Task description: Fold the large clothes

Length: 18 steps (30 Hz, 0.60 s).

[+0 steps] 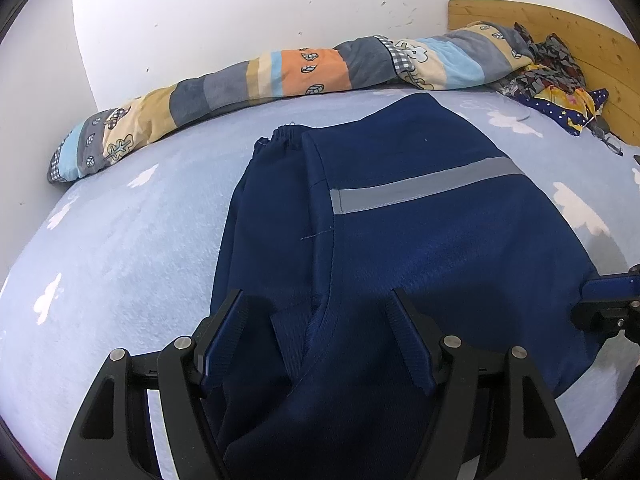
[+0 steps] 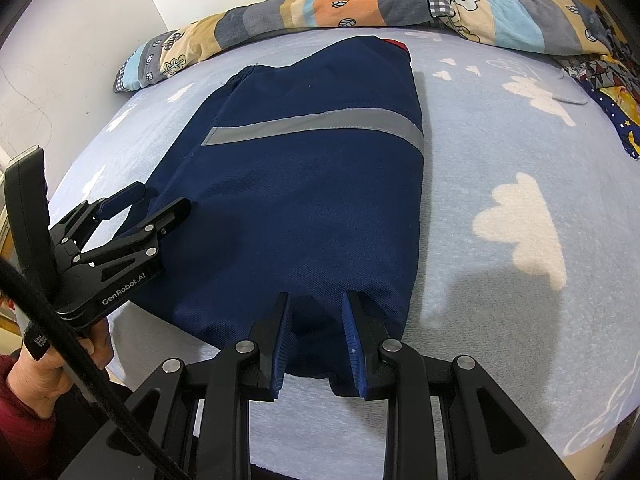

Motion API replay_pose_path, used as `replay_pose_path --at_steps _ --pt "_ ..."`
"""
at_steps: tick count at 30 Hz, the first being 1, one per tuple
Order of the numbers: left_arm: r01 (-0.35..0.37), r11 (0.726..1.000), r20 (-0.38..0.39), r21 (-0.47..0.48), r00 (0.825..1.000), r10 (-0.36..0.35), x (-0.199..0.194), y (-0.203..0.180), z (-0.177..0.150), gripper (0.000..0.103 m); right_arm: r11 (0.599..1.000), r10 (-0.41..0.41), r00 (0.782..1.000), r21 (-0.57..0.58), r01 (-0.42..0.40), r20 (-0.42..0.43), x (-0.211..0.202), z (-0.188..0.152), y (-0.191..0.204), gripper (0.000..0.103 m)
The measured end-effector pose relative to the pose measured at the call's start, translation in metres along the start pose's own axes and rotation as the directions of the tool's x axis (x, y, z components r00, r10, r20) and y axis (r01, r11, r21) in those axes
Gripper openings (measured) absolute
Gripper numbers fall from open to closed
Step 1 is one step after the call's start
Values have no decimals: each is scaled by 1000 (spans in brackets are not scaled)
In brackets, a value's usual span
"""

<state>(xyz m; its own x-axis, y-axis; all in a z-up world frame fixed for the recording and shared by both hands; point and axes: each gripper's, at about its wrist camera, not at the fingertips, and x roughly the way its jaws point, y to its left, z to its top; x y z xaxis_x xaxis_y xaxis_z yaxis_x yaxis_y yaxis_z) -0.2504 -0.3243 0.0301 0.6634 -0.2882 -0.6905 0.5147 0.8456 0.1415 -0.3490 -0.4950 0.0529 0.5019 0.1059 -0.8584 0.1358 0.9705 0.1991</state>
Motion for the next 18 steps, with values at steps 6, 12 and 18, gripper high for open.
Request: replay_pose_path --at_steps 6,12,18 --pt "53 998 1 -45 999 -53 -6 9 10 71 999 22 1000 28 -21 -11 -2 4 -4 28" --pt "175 965 -23 -195 983 -183 0 65 46 88 980 144 986 126 -153 80 -35 35 -28 43" --pt "261 867 -165 -425 920 -357 63 110 48 89 972 100 990 202 -118 97 -15 71 -69 66"
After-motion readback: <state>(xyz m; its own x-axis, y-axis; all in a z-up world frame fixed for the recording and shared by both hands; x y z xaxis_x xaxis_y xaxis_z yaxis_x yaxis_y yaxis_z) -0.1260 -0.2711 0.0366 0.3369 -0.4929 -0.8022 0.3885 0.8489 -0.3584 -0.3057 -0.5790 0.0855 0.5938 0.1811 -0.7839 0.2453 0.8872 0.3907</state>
